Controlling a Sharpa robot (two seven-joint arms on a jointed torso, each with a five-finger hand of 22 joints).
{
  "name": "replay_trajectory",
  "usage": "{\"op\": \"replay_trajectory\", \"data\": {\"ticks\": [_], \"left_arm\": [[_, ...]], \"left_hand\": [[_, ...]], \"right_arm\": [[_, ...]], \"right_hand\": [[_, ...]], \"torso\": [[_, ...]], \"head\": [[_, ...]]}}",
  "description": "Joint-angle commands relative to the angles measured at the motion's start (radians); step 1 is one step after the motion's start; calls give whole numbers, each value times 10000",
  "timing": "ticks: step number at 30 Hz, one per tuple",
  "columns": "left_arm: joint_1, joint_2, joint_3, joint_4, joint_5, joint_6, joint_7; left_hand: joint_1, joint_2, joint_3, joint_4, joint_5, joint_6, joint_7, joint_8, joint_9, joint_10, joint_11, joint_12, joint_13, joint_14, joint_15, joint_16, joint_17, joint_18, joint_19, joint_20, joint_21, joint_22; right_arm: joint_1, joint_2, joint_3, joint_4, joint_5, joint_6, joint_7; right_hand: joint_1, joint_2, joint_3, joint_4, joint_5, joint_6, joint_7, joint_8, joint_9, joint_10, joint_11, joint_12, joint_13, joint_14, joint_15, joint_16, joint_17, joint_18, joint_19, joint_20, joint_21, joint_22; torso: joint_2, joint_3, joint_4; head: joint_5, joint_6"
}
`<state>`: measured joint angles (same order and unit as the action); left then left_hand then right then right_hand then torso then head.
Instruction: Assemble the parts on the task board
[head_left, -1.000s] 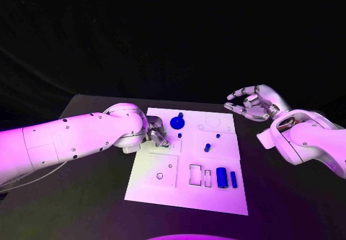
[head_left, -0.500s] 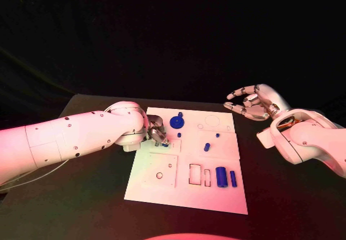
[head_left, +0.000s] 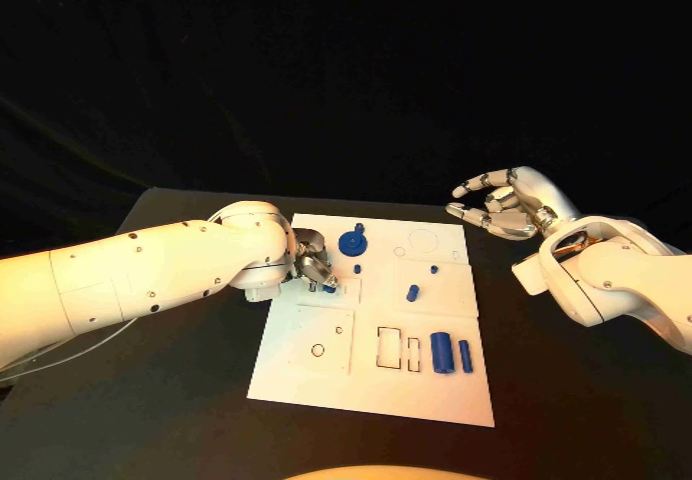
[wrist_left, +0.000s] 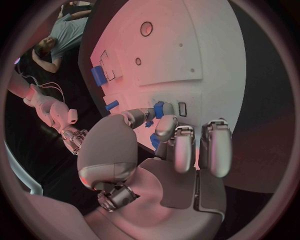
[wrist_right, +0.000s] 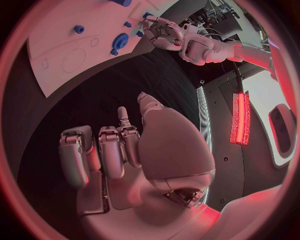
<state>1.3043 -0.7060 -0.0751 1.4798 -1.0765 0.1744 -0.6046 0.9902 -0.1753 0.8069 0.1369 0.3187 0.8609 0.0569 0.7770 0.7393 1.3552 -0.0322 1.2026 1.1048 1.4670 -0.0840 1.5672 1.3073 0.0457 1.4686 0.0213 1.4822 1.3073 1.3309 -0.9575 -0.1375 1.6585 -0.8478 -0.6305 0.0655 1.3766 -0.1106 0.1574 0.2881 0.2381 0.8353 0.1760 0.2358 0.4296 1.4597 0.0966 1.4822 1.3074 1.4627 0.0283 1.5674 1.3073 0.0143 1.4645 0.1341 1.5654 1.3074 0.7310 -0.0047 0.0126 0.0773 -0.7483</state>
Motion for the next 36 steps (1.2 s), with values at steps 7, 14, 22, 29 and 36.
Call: {"op": "replay_trajectory", "data": {"ticks": [7, 14, 22, 29, 36], "left_arm": [[-49, 29, -41, -10, 14, 330, -49], [-49, 34, -42, -35, 9, 310, -49], [-49, 48, -43, -85, 6, 209, -44], [-49, 37, -43, -100, -4, 190, -46], [-52, -16, -40, -46, -6, 1, -34]], "left_hand": [[-725, -130, -503, 20, -111, 437, -246, -94, -160, 113, -48, 103, 96, 1038, -83, 36, 2635, -80, 255, -78, 37, 918], [-779, -102, -1079, 261, -110, 506, -261, -115, -242, 139, -60, 143, 150, 1038, -97, 36, 2635, -88, 274, -86, 49, 953], [-821, -64, -1508, 512, -102, 554, -267, -128, -305, 158, -65, 160, 176, 1038, -103, 36, 2635, -95, 293, -90, 63, 990], [-828, -77, -1768, 654, -101, 573, -269, -133, -338, 173, -67, 178, 202, 1038, -105, 36, 2635, -100, 304, -90, 71, 1013], [-1003, -230, -2507, 1151, -101, 624, -271, -139, -408, 195, -63, 199, 234, 1038, -104, 36, 2635, -104, 317, -89, 77, 1036]], "right_arm": [[-6, -12, 0, 23, -110, 82, 42], [-6, -21, 0, 26, -110, 75, 49], [-6, -32, 0, 31, -110, 64, 54], [-6, -47, 0, 34, -110, 60, 58], [-6, -53, 0, 29, -110, 56, 64]], "right_hand": [[-106, 7, 18, 14, 69, 61, -7, 32, -3, 1, -31, -14, 1500, 1010, -67, -44, 2354, -143, 1063, -63, 54, 2634], [-118, 4, 15, 16, 66, 60, -7, 33, -4, 2, -31, -13, 1501, 1009, -68, -46, 2349, -143, 1063, -64, 54, 2634], [-168, -7, 0, 22, 36, 54, -9, 38, -8, -3, -32, -18, 1494, 1008, -71, -47, 2344, -143, 1063, -67, 54, 2634], [-203, -8, -8, 24, 14, 50, -10, 41, -10, -3, -33, -19, 1493, 1006, -72, -49, 2338, -143, 1063, -70, 54, 2634], [-231, -11, -16, 25, -6, 46, -11, 44, -12, -6, -34, -22, 1490, 1005, -73, -50, 2334, -143, 1063, -71, 54, 2634]], "torso": [[-5, -5, 9], [-6, -2, 1], [-7, -1, 0], [-8, -3, 2], [-8, -9, 1]], "head": [[-9, -5], [-11, -26], [-28, -10], [-22, -18], [-24, 1]]}}
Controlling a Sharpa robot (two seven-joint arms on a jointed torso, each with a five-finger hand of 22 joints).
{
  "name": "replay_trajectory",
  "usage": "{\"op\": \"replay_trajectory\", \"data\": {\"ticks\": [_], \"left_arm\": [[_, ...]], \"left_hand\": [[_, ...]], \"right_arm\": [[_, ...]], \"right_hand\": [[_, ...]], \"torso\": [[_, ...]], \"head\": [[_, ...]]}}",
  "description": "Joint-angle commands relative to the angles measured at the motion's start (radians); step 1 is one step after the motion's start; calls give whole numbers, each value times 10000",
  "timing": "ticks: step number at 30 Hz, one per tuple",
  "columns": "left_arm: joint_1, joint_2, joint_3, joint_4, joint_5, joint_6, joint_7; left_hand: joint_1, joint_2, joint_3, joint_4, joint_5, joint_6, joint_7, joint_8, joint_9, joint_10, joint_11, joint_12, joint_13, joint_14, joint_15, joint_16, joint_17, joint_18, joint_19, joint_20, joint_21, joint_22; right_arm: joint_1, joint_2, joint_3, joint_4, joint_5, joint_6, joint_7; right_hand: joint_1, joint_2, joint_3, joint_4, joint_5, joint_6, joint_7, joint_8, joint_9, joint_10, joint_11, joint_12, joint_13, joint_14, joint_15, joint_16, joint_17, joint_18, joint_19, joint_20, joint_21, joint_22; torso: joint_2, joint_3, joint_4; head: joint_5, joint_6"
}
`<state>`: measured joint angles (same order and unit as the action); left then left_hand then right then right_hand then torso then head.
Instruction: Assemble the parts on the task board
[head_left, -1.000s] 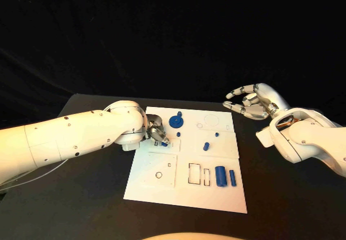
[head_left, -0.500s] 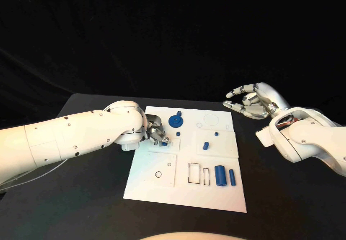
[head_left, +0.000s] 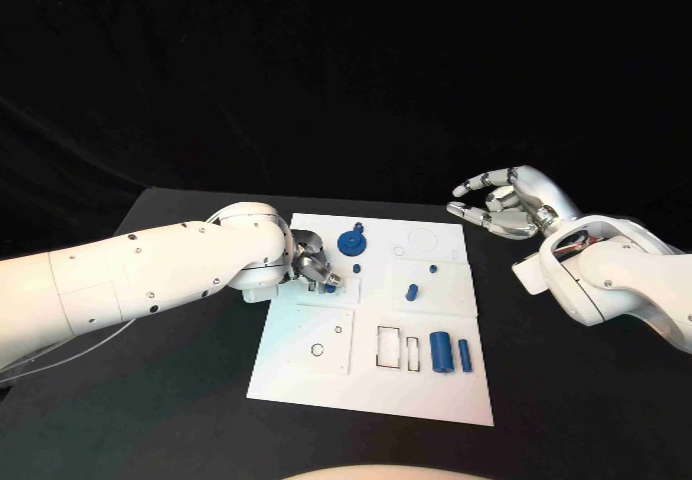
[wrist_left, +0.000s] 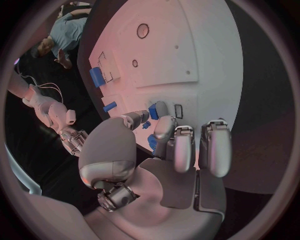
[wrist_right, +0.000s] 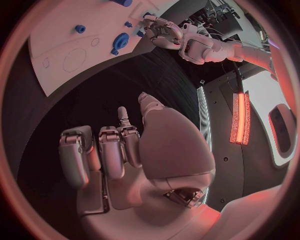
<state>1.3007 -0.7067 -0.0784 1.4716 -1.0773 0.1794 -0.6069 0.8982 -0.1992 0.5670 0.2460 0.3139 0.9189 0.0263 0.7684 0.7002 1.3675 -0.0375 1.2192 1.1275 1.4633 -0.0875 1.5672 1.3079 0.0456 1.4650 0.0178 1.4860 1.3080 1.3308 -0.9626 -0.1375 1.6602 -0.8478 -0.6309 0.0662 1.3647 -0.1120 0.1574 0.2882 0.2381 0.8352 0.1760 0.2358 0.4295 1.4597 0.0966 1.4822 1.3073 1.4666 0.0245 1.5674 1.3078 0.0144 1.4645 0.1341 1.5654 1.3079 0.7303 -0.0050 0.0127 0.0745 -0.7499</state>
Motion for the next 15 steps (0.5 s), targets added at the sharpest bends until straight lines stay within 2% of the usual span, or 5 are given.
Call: {"op": "replay_trajectory", "data": {"ticks": [1, 5, 11, 15], "left_arm": [[-17, -28, -6, 55, 2, -101, -8], [-17, -89, 14, 125, 3, -254, 1], [-15, -235, 85, 296, 3, -462, 15], [-6, -347, 209, 420, 4, -556, 20]], "left_hand": [[-119, -38, -322, 206, -59, 53, 28, -50, -30, 85, -21, 50, 29, 1075, -73, 36, 2629, -105, 360, -59, 44, 1043], [-102, -59, -637, 403, -67, 53, 14, -43, -50, 85, -32, 44, 24, 1075, -85, 36, 2629, -105, 363, -75, 43, 1046], [-109, -66, -729, 433, -88, 50, 11, -43, -57, 78, -33, 31, 8, 1075, -87, 36, 2629, -101, 355, -80, 33, 1028], [-75, -76, -772, 422, -87, 37, 11, -45, -60, 58, -34, -2, -31, 1075, -87, 36, 2629, -96, 347, -87, 22, 1009]], "right_arm": [[-6, -2, 0, 12, -110, 59, 58], [-6, -2, 0, 5, -110, 56, 60], [-8, -5, 0, -9, -110, 37, 71], [-9, -8, 0, -26, -110, 28, 76]], "right_hand": [[-133, 2, -21, 26, -21, 44, -12, 47, -14, -7, -35, -24, 1489, 965, -36, -53, 2321, -144, 1063, -73, 54, 2629], [-133, 2, -21, 26, -21, 44, -12, 47, -14, -7, -35, -24, 1489, 965, -36, -53, 2321, -144, 1063, -73, 54, 2629], [-133, 2, -21, 26, -21, 44, -12, 47, -14, -7, -35, -24, 1489, 965, -36, -53, 2321, -144, 1063, -73, 54, 2629], [-133, 2, -21, 26, -21, 44, -12, 47, -14, -7, -35, -24, 1489, 965, -36, -53, 2321, -144, 1063, -73, 54, 2629]], "torso": [[1, -7, -3], [7, -6, -13], [1, -4, -3], [-11, 1, -3]], "head": [[4, 18], [-2, 27], [-21, 33], [-34, 66]]}}
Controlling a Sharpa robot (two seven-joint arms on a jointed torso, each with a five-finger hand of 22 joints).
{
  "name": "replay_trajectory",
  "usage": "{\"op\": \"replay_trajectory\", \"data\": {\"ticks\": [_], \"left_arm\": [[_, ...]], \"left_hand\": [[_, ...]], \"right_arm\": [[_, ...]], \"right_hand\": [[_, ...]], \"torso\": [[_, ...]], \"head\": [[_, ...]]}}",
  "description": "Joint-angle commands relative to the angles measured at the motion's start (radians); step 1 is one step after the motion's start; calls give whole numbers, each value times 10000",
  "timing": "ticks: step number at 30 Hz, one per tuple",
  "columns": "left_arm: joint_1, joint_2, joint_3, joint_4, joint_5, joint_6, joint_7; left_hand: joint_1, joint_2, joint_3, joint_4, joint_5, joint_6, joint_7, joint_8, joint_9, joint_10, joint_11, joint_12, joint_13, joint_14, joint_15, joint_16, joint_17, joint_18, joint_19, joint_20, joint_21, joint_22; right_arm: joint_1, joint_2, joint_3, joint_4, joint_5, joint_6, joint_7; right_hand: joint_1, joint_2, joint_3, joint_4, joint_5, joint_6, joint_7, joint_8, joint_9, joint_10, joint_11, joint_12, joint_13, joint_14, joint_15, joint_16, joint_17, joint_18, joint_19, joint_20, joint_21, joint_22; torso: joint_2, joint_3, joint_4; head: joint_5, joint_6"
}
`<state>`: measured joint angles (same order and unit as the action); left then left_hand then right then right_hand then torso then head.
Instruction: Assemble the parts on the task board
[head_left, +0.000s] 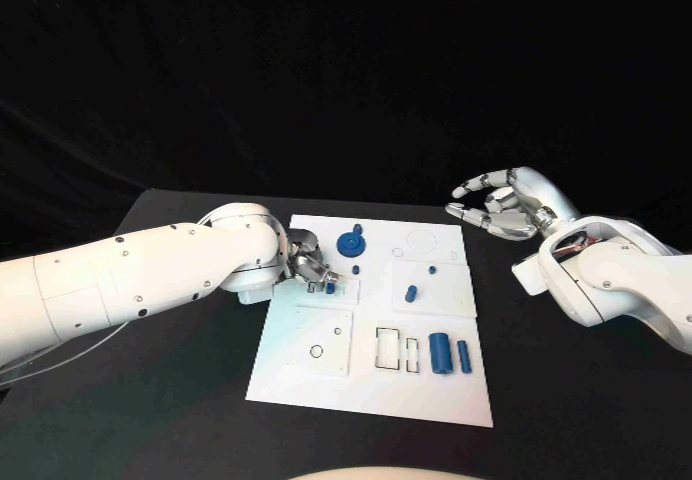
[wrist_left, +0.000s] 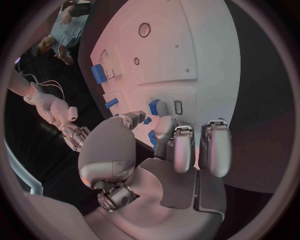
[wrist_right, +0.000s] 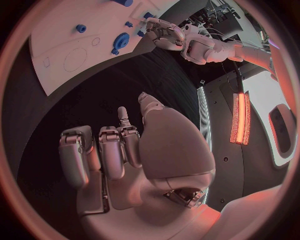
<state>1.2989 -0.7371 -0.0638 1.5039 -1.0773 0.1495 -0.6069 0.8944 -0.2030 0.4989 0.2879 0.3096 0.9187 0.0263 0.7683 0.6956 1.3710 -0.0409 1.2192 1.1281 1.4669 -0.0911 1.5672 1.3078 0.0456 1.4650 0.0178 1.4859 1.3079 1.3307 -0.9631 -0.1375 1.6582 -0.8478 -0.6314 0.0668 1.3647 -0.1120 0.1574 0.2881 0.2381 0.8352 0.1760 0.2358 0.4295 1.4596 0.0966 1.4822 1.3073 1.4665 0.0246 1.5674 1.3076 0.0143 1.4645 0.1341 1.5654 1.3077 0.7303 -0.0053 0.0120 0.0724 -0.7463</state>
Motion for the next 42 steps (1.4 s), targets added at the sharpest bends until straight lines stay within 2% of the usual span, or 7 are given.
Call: {"op": "replay_trajectory", "data": {"ticks": [1, 8, 13, 18, 22, 28, 42], "left_arm": [[17, -77, 109, 136, 8, -282, 22], [134, -296, 473, 370, 329, -438, 57], [507, -366, 641, 204, 496, -300, 82], [917, -143, 693, -559, 563, -2, 115], [1032, 167, 651, -1225, 474, 204, 171], [1078, 625, 446, -2079, 261, 506, 227], [946, 1169, 185, -3136, 143, 951, 284]], "left_hand": [[10, -42, -132, -6, -36, 19, 13, -48, -18, -1, 1, -37, -78, 1039, -51, 36, 2630, -96, 349, -95, 24, 1014], [387, -79, -372, -4, 12, -287, 112, -171, -76, -341, 79, -495, -620, 1039, -2, 36, 2630, -88, 326, -117, -8, 969], [708, -108, -636, 18, 27, -677, 296, -498, -267, -628, 228, -816, -1010, 1039, 121, 36, 2630, -62, 261, -42, -89, 841], [1098, -86, -837, 9, 53, -912, 458, -829, -506, -958, 377, -1185, -1466, 1039, 248, 36, 2630, -31, 191, 72, -174, 709], [1320, -92, -997, 22, 29, -1131, 594, -1105, -688, -1221, 496, -1477, -1824, 1039, 351, 36, 2630, -19, 158, 162, -213, 653], [1348, -83, -1029, 25, 24, -1156, 614, -1153, -725, -1237, 514, -1489, -1845, 1039, 368, 36, 2630, -16, 152, 178, -220, 643], [1221, -37, -1313, 60, -194, -1084, 643, -1260, -860, -1282, 554, -1487, -1897, 1039, 414, 36, 2630, 1, 114, 240, -259, 583]], "right_arm": [[-8, -5, 0, -11, -109, 30, 71], [-10, -17, 0, -79, -109, 11, 69], [-11, -10, 0, -125, -109, 12, 63], [-11, 17, 0, -171, -109, 24, 55], [-13, 45, 0, -200, -109, 31, 57], [-20, 72, 0, -205, -109, 45, 63], [-36, 102, 1, -184, -110, 60, 85]], "right_hand": [[-161, 2, -29, 27, -38, 38, -13, 49, -16, -4, -36, -22, 1491, 967, -38, -51, 2328, -143, 1063, -74, 54, 2631], [-161, 2, -29, 27, -38, 38, -13, 49, -16, -4, -36, -22, 1491, 967, -38, -51, 2328, -143, 1063, -74, 54, 2631], [-161, 2, -29, 27, -38, 38, -13, 49, -16, -4, -36, -22, 1491, 967, -38, -51, 2328, -143, 1063, -74, 54, 2631], [-161, 2, -29, 27, -38, 38, -13, 49, -16, -4, -36, -22, 1491, 967, -38, -51, 2328, -143, 1063, -74, 54, 2631], [-179, 4, -32, 25, -45, 37, -14, 53, -17, -4, -37, -23, 1490, 969, -39, -49, 2337, -143, 1063, -75, 54, 2631], [-179, 4, -32, 25, -45, 37, -14, 53, -17, -4, -37, -23, 1490, 969, -39, -49, 2337, -143, 1063, -75, 54, 2631], [-191, 13, -28, 18, -45, 35, -16, 58, -19, -5, -40, -24, 1489, 964, -41, -54, 2319, -143, 1063, -77, 54, 2631]], "torso": [[-12, 3, 5], [-7, 1, 3], [-4, 9, 4], [-2, 15, 35], [15, -4, 18], [19, -8, -4], [28, -4, 4]], "head": [[-13, 35], [-28, 96], [-14, 122], [6, 144], [64, 144], [100, 143], [8, 123]]}}
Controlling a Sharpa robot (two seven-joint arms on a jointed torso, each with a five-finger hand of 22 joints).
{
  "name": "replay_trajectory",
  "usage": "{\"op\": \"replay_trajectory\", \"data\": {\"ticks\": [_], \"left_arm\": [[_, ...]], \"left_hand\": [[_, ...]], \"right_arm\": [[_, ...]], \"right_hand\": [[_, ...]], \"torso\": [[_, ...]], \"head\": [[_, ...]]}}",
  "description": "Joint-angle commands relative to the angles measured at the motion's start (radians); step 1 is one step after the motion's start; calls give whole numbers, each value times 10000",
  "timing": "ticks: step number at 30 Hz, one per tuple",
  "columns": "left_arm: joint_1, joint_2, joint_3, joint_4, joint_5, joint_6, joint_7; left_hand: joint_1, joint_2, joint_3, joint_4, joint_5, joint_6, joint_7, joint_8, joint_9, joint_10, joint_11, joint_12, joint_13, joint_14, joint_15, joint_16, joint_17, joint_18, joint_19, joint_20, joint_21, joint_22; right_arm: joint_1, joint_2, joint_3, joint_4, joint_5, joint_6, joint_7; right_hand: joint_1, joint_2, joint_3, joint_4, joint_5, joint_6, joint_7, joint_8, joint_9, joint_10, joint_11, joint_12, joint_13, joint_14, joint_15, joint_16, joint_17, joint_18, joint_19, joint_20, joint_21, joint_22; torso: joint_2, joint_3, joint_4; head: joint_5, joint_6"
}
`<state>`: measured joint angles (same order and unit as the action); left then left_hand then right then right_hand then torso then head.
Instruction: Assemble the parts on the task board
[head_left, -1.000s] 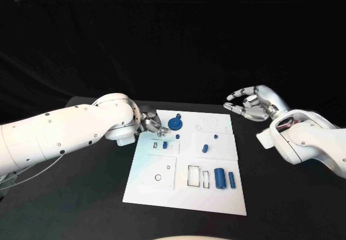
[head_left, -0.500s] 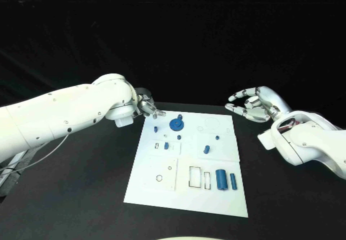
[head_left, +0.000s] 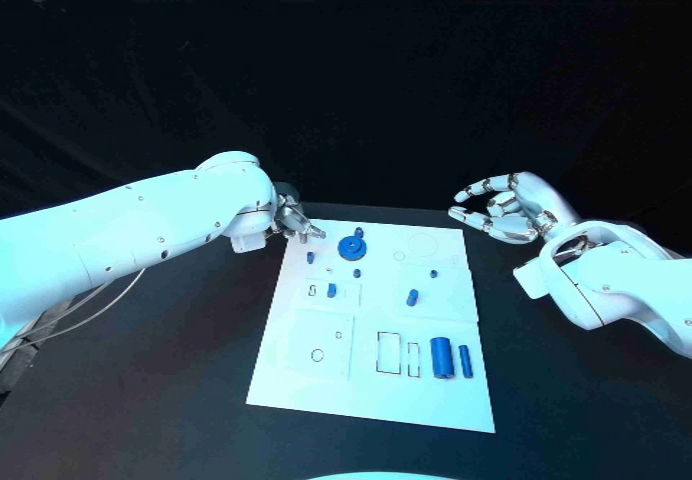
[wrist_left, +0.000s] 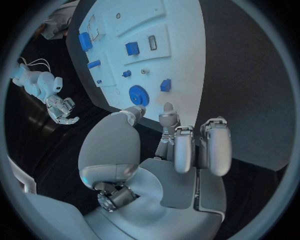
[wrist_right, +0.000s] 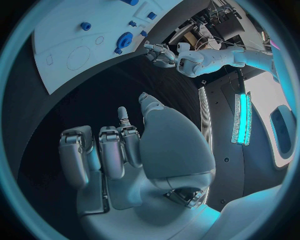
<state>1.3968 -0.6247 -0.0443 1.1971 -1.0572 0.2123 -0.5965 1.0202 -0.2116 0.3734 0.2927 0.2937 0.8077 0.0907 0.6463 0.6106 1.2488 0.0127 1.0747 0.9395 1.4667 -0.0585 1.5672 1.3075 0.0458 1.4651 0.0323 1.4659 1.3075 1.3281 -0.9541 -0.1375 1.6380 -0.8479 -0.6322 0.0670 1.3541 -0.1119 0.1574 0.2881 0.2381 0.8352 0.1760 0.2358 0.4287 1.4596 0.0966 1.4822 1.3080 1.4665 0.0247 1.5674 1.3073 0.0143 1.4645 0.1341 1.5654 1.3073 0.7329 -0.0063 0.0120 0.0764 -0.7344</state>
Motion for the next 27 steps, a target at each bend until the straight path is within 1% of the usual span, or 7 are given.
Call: {"op": "replay_trajectory", "data": {"ticks": [1, 4, 7, 10, 17, 21, 27], "left_arm": [[-46, 54, -16, -94, -50, 306, 192], [-83, 81, -38, -174, -31, 315, 241], [-109, 107, -56, -214, -5, 411, 272], [-133, 131, -82, -245, 33, 517, 288], [-175, 170, -127, -332, 63, 734, 284], [-200, 194, -148, -386, 68, 793, 294], [-237, 231, -166, -416, 105, 849, 338]], "left_hand": [[-80, 67, -115, 14, -74, 37, 1, -51, -28, -58, 18, -25, -4, 1041, 91, 36, 2633, 1, 110, 100, -62, 583], [-138, 103, -258, 8, -222, 98, -11, -48, -61, -40, 13, 26, 23, 1041, 91, 36, 2633, 2, 108, 106, -63, 586], [-134, 106, -271, 4, -236, 110, -15, -43, -62, -37, 11, 31, 25, 1041, 90, 36, 2633, 0, 113, 107, -57, 596], [-110, 105, -288, -6, -250, 124, -19, -37, -65, -26, 6, 52, 44, 1041, 88, 36, 2633, 0, 113, 107, -56, 599], [0, 128, -312, -22, -260, 151, -29, -32, -80, -24, -3, 65, 40, 1041, 81, 36, 2633, 1, 110, 105, -60, 595], [178, 201, -311, -28, -242, 171, -34, -38, -107, -22, -9, 84, 37, 1041, 75, 36, 2633, 0, 110, 100, -57, 603], [309, 236, -312, -37, -231, 185, -35, -42, -127, -10, -11, 113, 52, 1041, 74, 36, 2633, -2, 114, 99, -52, 614]], "right_arm": [[-11, 12, 1, 21, -109, 68, 84], [-13, 7, 1, 28, -110, 72, 88], [-14, 7, 1, 30, -110, 71, 90], [-14, 10, 1, 32, -110, 72, 89], [-15, 6, 1, 33, -110, 72, 87], [-15, 4, 1, 34, -110, 73, 87], [-15, 7, 1, 32, -110, 72, 87]], "right_hand": [[-84, 11, -28, 18, -45, 35, -16, 58, -11, -5, -39, -24, 1482, 965, -41, -54, 2322, -143, 1063, -77, 54, 2635], [-84, 11, -28, 18, -45, 35, -16, 58, -11, -5, -39, -24, 1482, 965, -41, -54, 2322, -143, 1063, -77, 54, 2635], [-84, 11, -28, 18, -45, 35, -16, 58, -11, -5, -39, -24, 1482, 965, -41, -54, 2322, -143, 1063, -77, 54, 2635], [-84, 11, -28, 18, -45, 35, -16, 58, -11, -5, -39, -24, 1482, 965, -41, -54, 2322, -143, 1063, -77, 54, 2635], [-84, 11, -28, 18, -45, 35, -16, 58, -11, -5, -39, -24, 1482, 965, -41, -54, 2322, -143, 1063, -77, 54, 2635], [-84, 11, -28, 18, -45, 35, -16, 58, -11, -5, -39, -24, 1482, 965, -41, -54, 2322, -143, 1063, -77, 54, 2635], [-84, 11, -28, 18, -45, 35, -16, 58, -11, -5, -39, -24, 1482, 965, -41, -54, 2322, -143, 1063, -77, 54, 2635]], "torso": [[5, 6, 4], [-14, 11, 4], [-22, 13, 14], [-24, 13, 11], [-30, 11, 7], [-31, 11, 9], [-27, 11, 9]], "head": [[-32, 0], [-6, -63], [6, -73], [18, -86], [31, -90], [35, -95], [36, -94]]}}
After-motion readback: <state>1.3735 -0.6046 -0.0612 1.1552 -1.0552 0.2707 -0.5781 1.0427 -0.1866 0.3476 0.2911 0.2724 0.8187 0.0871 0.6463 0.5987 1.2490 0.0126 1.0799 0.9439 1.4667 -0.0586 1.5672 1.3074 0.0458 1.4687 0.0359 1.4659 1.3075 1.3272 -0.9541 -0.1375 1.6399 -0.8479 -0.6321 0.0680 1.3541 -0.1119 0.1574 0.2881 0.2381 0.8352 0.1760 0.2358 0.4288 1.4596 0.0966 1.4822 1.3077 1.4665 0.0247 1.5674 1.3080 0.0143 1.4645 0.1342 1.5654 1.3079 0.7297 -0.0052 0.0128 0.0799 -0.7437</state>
